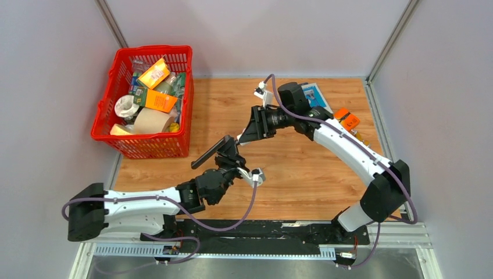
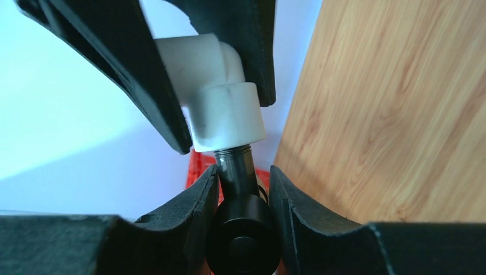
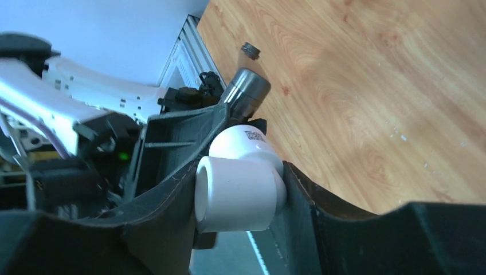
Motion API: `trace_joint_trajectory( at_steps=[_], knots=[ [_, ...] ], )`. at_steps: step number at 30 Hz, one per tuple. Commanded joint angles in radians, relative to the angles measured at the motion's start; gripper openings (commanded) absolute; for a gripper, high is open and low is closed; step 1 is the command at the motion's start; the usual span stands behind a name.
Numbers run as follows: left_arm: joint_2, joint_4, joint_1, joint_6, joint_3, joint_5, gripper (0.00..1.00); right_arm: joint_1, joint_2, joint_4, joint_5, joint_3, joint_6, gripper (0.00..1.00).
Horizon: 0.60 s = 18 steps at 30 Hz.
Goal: Install the water faucets
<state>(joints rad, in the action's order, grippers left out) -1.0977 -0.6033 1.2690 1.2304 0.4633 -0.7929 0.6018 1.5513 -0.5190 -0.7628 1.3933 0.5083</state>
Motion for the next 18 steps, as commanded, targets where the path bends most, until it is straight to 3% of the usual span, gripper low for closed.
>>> trace_joint_trajectory(
  at_steps=[1, 2, 3, 9, 13, 18],
  knots=[
    [0.154, 0.210, -0.005, -0.247, 0.116, 0.293, 0.00, -0.022, -0.132, 0.195, 0.037, 0.017, -0.261, 0.58],
    [0.174, 0.294, -0.025, -0.300, 0.130, 0.341, 0.00, -0.022, -0.155, 0.209, 0.043, -0.002, -0.302, 0.67],
    [0.185, 0.325, -0.034, -0.325, 0.139, 0.365, 0.00, -0.023, -0.183, 0.223, 0.052, -0.014, -0.342, 1.00],
    [0.235, 0.586, -0.144, -0.582, 0.231, 0.602, 0.00, -0.028, -0.324, 0.251, 0.126, -0.099, -0.502, 1.00],
    [0.233, 0.710, -0.366, -0.738, 0.314, 1.034, 0.00, -0.028, -0.427, 0.258, 0.076, -0.197, -0.722, 1.00],
    [0.148, 0.855, -0.516, -0.805, 0.469, 1.403, 0.00, -0.019, -0.565, 0.290, -0.084, -0.370, -1.014, 1.00]
  ],
)
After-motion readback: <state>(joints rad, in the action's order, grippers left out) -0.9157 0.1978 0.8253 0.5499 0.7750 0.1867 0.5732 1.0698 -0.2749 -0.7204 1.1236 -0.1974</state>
